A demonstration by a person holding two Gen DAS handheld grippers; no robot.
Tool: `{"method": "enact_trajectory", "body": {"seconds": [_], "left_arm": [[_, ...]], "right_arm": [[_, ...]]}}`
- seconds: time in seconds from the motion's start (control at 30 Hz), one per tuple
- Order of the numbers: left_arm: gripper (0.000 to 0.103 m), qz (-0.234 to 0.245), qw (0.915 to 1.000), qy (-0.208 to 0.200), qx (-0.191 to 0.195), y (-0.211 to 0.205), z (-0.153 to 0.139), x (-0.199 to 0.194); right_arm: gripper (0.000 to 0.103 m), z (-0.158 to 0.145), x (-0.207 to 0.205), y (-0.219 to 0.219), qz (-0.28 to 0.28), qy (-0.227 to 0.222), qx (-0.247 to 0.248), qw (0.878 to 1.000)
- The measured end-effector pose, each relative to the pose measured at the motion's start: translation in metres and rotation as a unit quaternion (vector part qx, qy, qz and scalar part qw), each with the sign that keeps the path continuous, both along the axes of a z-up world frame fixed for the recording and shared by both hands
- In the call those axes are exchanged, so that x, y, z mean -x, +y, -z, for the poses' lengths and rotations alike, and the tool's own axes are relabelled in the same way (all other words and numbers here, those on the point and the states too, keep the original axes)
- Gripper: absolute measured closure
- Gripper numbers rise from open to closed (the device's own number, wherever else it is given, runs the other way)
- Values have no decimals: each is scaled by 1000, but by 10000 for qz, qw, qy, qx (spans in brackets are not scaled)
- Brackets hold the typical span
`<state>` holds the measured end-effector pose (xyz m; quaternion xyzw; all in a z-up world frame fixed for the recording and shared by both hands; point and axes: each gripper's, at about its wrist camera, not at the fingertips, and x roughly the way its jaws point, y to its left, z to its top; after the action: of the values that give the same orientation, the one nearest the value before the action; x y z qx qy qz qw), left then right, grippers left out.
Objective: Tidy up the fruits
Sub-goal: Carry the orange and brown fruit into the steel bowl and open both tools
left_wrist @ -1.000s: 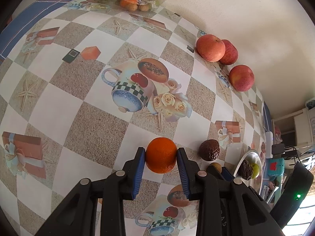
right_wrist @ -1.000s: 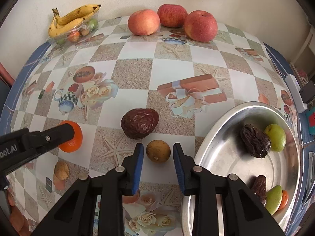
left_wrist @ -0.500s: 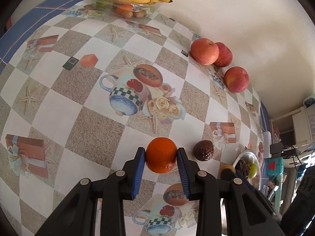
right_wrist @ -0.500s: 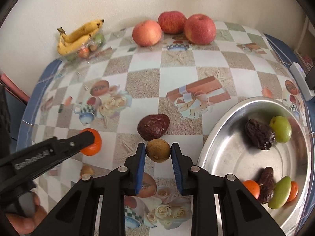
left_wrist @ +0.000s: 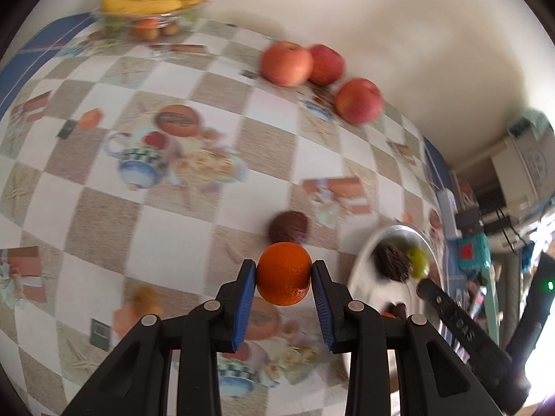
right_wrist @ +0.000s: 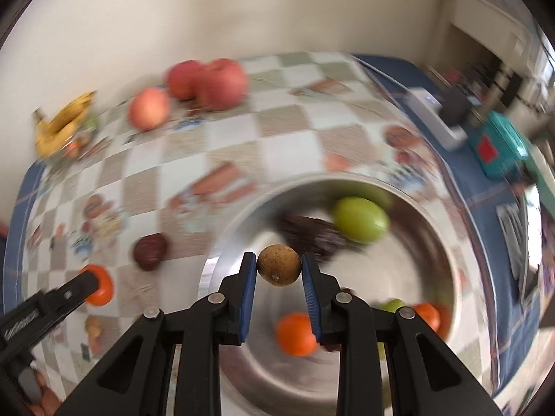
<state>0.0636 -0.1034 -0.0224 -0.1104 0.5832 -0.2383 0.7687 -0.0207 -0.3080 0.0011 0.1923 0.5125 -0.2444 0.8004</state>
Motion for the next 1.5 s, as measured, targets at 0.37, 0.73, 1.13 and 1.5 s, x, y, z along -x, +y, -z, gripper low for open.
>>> {"method": "enact_trajectory", "body": {"seconds": [0.37,0.73,1.13,1.5], "left_arm": [[68,1027,9946,-81,124,-62,-5,40],[67,1299,9914,-103,-97,-75,1,54],[65,1317,9911,-61,-172,-76,3,51],[27,655,9951,-70,-743,-52,11,35]], "right_arm": [[75,-10,25,-28,330,-70,149,9993],[75,-6,22,-24,149,-27,57,9999],[74,0,20,-21,107,72,-10,9999],[65,6,18,-20,68,187,-41,9998]]}}
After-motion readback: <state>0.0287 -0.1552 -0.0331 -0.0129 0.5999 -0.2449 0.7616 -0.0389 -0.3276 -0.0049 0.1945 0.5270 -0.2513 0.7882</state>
